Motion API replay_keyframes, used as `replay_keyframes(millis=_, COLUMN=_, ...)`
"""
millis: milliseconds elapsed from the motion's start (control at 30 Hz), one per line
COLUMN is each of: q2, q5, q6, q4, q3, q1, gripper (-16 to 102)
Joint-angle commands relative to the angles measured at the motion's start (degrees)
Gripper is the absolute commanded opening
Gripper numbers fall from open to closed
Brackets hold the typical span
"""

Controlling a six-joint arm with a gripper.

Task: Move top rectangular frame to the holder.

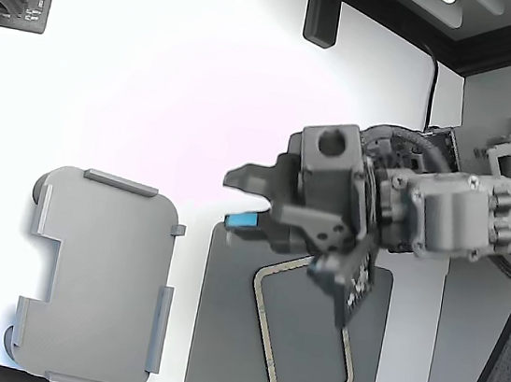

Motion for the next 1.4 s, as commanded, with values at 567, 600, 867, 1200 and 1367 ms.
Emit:
replay_keyframes(millis=567, q2=-27.9, q5=-8.6, q6=-7.1, q4=23.3, q3=-29.8, q1=31.2, gripper=100)
replay_keyframes(millis=600, q2=-30.6, q5=-10.3, q6=-7.9, q4=25.3, q3=-31.6, q1=31.9, gripper=100)
replay_keyframes(millis=867, q2=-41.2, q5=-16.3, q6=-4.3, q4=27.0, q3=-37.7, q1=36.7, gripper=100)
replay_keyframes(millis=1200, q2=-46.4, q5=-14.4, q6=4.9, q4=25.1, q3=-33.0, q1=41.8, gripper=100)
replay_keyframes(millis=1367, q2=-46.3, q5=-13.7, q6=5.4, q4=20.6, q3=-28.9, q1=44.2, gripper=100)
